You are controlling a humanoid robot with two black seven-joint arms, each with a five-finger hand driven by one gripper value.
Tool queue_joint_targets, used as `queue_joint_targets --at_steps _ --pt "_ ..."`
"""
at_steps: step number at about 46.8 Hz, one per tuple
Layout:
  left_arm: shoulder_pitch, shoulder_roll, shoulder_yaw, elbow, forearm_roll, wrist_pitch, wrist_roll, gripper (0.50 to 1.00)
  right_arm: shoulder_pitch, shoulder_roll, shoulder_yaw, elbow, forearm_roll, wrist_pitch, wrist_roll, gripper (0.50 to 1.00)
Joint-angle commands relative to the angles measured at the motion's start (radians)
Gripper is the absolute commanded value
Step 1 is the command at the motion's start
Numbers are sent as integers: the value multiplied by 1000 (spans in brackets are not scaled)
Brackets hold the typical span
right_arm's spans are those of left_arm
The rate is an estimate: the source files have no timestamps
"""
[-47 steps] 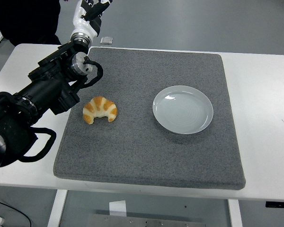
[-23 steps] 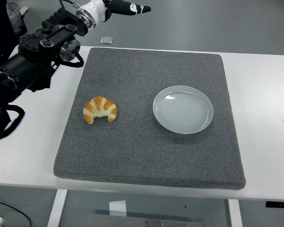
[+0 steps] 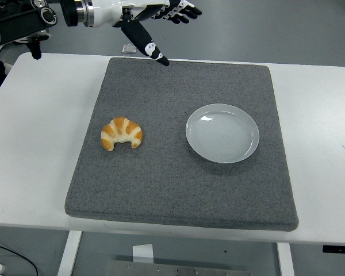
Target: Place the bread on the plate
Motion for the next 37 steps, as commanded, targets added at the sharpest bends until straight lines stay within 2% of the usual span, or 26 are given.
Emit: queue_joint_targets --at_steps 1,6,20,26,37 --pt "-1 62 4 -59 95 -12 0 1000 0 0 1 0 0 0 0 932" --pt "5 136 10 -118 183 -40 0 1000 0 0 1 0 0 0 0 932" --pt "36 216 71 -185 342 -43 -8 1000 0 0 -1 0 0 0 0 932" --pt "61 213 88 -194 408 -32 -8 1000 0 0 -1 0 0 0 0 932" --pt "113 165 90 -196 494 32 -3 1000 0 0 1 0 0 0 0 932"
